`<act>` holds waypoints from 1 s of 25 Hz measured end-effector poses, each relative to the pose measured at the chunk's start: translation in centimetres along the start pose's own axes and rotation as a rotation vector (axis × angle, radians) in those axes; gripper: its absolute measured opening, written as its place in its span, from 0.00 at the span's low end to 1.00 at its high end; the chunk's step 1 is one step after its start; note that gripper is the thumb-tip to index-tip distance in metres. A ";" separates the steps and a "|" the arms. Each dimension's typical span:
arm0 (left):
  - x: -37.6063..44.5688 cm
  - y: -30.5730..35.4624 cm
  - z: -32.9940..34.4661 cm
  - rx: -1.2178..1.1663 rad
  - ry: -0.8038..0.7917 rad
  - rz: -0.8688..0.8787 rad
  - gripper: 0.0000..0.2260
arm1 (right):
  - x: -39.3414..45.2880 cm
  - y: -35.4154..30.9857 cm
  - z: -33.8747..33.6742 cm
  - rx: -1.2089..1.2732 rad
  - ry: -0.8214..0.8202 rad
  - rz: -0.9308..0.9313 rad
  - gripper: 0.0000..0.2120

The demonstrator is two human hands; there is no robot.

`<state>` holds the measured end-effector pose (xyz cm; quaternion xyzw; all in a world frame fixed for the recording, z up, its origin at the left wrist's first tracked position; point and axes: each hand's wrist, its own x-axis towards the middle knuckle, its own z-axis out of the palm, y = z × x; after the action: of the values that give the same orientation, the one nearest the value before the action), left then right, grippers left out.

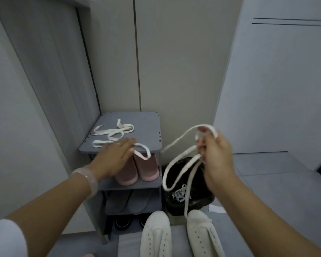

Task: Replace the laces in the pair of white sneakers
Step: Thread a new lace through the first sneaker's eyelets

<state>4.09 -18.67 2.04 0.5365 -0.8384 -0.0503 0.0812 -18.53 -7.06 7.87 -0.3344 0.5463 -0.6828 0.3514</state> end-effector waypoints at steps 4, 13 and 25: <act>0.4 -3.6 -1.8 0.236 -0.100 -0.352 0.20 | 0.1 -2.7 -3.7 0.036 0.020 -0.074 0.16; -7.1 13.7 -1.0 -1.125 0.075 0.019 0.11 | -3.5 -0.9 -2.2 -0.502 -0.648 0.124 0.12; -9.7 4.2 -0.8 -0.940 0.538 -0.479 0.17 | -2.2 -1.8 -3.1 -0.502 -0.301 0.061 0.14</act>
<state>4.49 -8.13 2.78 0.6113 -0.5315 -0.2957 0.5063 -20.16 -3.39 8.88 -0.4918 0.6497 -0.4582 0.3549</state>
